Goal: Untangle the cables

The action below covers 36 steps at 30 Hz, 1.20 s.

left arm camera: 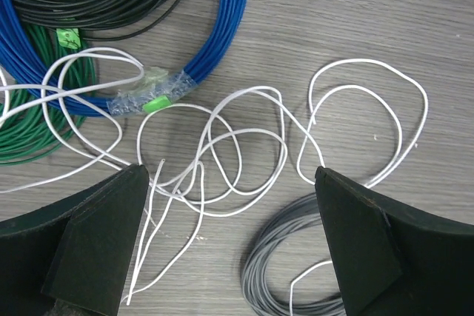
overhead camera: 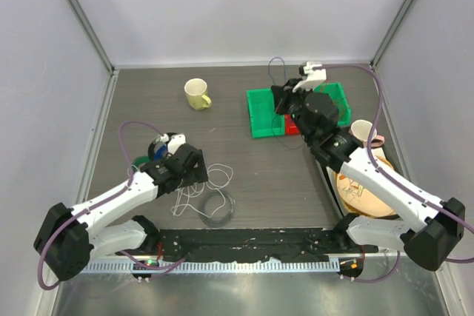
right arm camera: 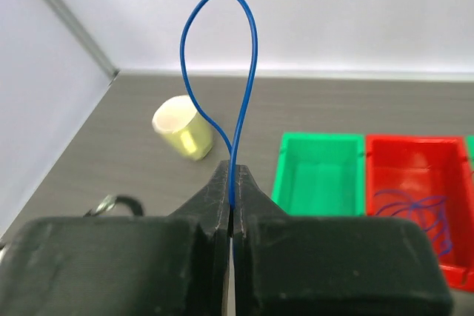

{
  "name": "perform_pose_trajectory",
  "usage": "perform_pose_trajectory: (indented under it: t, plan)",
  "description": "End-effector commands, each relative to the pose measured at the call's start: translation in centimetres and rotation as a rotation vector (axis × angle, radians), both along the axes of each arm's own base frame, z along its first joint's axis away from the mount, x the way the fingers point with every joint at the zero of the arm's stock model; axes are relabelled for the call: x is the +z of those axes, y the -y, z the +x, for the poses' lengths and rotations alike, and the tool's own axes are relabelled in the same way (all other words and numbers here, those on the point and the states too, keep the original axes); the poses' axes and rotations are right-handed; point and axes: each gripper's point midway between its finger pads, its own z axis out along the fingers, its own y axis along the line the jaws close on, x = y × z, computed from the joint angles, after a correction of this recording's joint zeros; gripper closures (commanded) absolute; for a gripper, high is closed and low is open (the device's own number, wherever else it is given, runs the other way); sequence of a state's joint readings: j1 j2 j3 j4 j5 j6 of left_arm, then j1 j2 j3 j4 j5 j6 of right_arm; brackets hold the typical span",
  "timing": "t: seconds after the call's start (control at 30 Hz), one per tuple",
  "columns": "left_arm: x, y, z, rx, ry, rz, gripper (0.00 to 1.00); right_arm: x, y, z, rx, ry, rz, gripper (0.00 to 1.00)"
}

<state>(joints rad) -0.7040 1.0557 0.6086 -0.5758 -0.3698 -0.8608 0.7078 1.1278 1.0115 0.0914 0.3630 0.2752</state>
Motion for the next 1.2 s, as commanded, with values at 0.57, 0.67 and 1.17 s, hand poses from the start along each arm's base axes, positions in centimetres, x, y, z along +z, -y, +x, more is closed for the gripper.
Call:
perform_pose_trajectory:
  t: [0.57,0.67,1.17]
  plan:
    - [5.0,-4.3,0.2,0.162,0.159,0.048,0.0,4.8,8.6,15.6,-0.273,0.137,0.02,0.99]
    - [5.2,-5.2,-0.2,0.195,0.182,0.047,0.0,4.6,8.6,16.1,-0.289,0.136,0.043,0.99]
    - [3.4,-4.2,-0.6,0.17,0.161,-0.015,0.0,-7.3,9.1,18.6,-0.386,-0.033,0.062,0.99]
